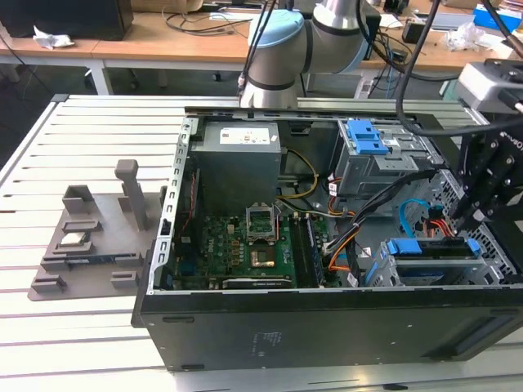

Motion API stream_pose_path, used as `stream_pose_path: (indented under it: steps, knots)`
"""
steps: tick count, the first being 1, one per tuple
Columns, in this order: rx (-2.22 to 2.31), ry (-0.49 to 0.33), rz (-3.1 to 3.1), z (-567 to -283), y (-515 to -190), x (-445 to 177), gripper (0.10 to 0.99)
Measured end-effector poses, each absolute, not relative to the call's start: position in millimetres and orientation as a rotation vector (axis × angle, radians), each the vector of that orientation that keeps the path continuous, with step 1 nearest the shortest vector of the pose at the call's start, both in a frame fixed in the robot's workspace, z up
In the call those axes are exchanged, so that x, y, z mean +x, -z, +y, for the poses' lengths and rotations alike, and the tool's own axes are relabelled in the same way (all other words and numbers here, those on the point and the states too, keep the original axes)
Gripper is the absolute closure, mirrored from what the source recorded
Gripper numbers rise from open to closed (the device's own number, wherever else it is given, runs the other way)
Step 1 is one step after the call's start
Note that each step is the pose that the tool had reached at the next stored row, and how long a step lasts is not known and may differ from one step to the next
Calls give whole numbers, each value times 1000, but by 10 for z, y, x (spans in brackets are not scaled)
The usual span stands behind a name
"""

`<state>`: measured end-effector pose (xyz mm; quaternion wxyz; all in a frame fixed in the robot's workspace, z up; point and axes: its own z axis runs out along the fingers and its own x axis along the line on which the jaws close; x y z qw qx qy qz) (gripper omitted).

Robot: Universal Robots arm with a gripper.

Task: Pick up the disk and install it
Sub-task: 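Insert the first disk wire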

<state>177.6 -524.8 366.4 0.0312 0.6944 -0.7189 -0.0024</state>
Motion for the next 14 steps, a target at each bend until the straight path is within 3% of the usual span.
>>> stream_pose_path:
  steps: [3,5,14]
  knots:
    - [2139,7,-2215,-5200,-3709,1775,863]
    - [2139,7,-2215,-5177,-3749,1775,980]
    - [2139,7,-2215,-5147,-3962,1776,980]
